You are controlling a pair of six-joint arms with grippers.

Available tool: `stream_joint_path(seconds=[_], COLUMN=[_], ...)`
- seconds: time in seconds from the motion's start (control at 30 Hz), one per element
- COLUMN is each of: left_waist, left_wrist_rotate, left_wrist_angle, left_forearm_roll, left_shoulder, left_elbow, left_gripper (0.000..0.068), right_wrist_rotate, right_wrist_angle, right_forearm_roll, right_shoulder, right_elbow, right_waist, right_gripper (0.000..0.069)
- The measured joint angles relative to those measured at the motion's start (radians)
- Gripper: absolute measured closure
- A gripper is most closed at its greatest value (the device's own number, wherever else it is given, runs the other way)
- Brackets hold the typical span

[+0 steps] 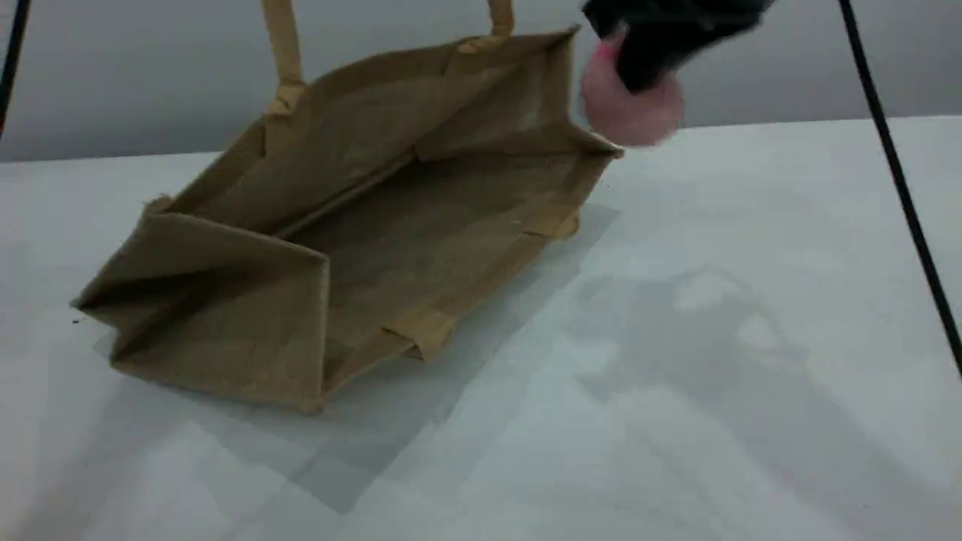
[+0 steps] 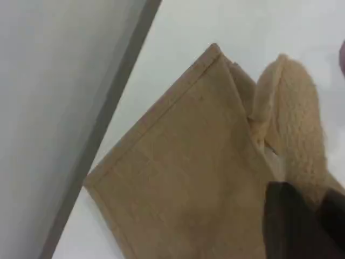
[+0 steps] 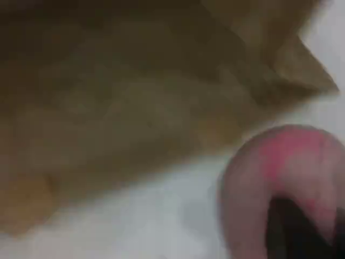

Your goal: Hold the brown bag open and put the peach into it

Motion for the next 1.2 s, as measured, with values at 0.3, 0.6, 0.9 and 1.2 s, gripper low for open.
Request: stream_joint_path(seconds=[0.3, 0.6, 0.9, 1.2], left_waist=[-0.030, -0.035, -0.035, -0.035], left_wrist_rotate=[0.000, 0.000, 0.000, -0.001], left_wrist_angle=[0.001, 0.000, 0.000, 0.000], left_forearm_roll=[0.005, 0.005, 0.004, 0.002], left_shoulder=[0.000, 0.000, 0.000, 0.000], left_elbow=[0.000, 0.000, 0.000, 0.000], left_gripper=[0.0596, 0.0596, 0.0596, 0.0596], right_wrist_rotate=[0.009, 0.016, 0.016, 0.033], right_wrist_angle=[-0.151, -0.212, -0.421, -0.578], right_forearm_roll=[0.000, 0.010, 0.029, 0.038], right_shoulder=[0.000, 0.122, 0.284, 0.347], right_elbow=[0.000, 0.000, 0.000, -0.001], right_waist=[0.166, 0.184, 0.184, 0.184], right_gripper=[0.0674, 0.0674, 0.0674, 0.0594])
